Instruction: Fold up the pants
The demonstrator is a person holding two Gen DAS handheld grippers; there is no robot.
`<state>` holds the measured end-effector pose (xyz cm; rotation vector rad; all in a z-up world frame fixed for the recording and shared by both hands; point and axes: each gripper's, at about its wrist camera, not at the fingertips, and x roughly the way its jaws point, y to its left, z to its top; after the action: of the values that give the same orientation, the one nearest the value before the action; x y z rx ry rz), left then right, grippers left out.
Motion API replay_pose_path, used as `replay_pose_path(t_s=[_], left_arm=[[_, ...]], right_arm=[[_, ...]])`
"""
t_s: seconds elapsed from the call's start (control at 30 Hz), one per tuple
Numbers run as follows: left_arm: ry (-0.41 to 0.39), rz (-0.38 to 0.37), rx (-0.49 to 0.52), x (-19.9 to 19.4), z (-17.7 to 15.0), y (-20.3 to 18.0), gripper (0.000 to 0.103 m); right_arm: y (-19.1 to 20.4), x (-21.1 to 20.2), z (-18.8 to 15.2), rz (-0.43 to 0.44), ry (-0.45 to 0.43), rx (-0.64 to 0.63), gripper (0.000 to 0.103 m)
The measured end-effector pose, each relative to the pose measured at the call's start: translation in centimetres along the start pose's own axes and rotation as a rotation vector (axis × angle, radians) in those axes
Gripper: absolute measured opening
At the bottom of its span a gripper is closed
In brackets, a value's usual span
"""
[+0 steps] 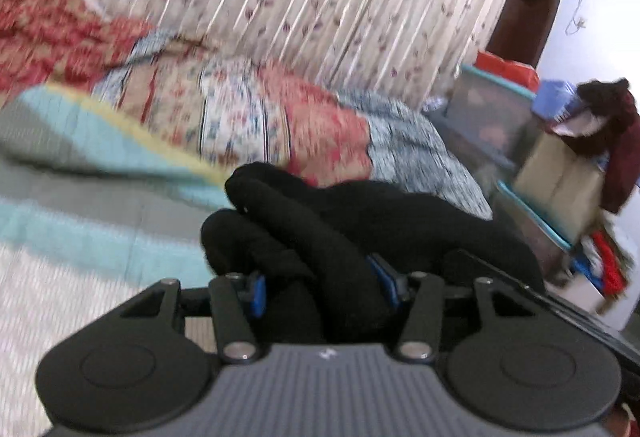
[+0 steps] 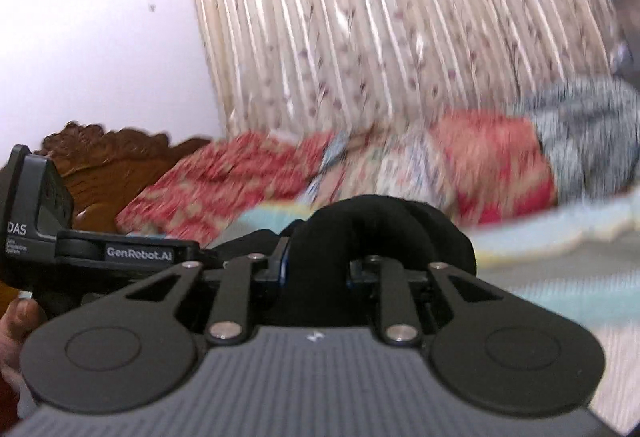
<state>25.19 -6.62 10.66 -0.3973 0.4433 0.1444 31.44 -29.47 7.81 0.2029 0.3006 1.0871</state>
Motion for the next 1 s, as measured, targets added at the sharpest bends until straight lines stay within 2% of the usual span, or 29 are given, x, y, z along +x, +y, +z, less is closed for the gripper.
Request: replay_pose_path(t_s=[0.1, 0.17, 0.2, 0.27, 0.3, 0.33, 0.4, 0.47, 0.57, 0.63, 0.73, 0.87, 0.93, 1.0], left_arm=[[-0.014, 0.009, -0.014, 6.5, 0.2, 1.2, 0.052], [0.034, 0.054, -0.031, 11.7, -1.4, 2.5, 0.056], [0.079, 0.095, -0.042, 14.2, -2.6, 3.3, 0.056], [0.222, 0.198, -0.055, 19.5, -5.6, 4.8, 0.058], [0.253, 0.248, -0.042, 20.8, -6.9, 5.0, 0.067], [0.222, 0.266, -0.020, 21.2, -7.8, 4.9, 0.077], [0.177, 0.289, 0.004, 20.9, -8.5, 4.0, 0.077], [0.182, 0.309, 0.020, 21.1, -8.4, 3.4, 0.077], [0.219, 0.341, 0.022, 20.4, -7.3, 2.7, 0.077], [0.216, 0.377, 0.037, 18.1, -6.7, 2.1, 0.077], [0.191, 0.429, 0.078, 13.8, -6.5, 0.4, 0.082], [0.203, 0.449, 0.092, 8.4, -7.9, -1.8, 0.091], [0.211, 0.444, 0.111, 6.1, -8.8, -3.0, 0.092], [0.215, 0.447, 0.139, 3.7, -9.9, -4.3, 0.096]], right_arm=[[-3.0, 3.8, -0.4, -0.055, -0.040, -0.056, 0.026], [-5.6, 7.0, -2.5, -0.116, 0.003, -0.064, 0.027], [-7.0, 8.2, -3.7, -0.142, 0.046, -0.047, 0.027], [-10.4, 11.9, -7.3, -0.215, 0.206, 0.012, 0.028], [-12.1, 13.8, -9.6, -0.274, 0.327, 0.055, 0.035], [-13.3, 14.5, -11.1, -0.333, 0.380, 0.092, 0.037], [-14.9, 13.6, -11.7, -0.316, 0.339, 0.204, 0.038], [-15.0, 13.7, -11.3, -0.323, 0.362, 0.198, 0.039], [-14.5, 13.2, -10.3, -0.354, 0.387, 0.165, 0.047], [-13.8, 12.9, -9.2, -0.381, 0.388, 0.186, 0.067], [-11.7, 8.8, -8.1, -0.424, 0.313, 0.212, 0.083], [-8.4, 3.0, -8.2, -0.414, 0.275, 0.216, 0.090], [-6.5, 0.4, -8.6, -0.419, 0.271, 0.213, 0.098], [-4.6, -2.0, -9.3, -0.425, 0.280, 0.206, 0.103]])
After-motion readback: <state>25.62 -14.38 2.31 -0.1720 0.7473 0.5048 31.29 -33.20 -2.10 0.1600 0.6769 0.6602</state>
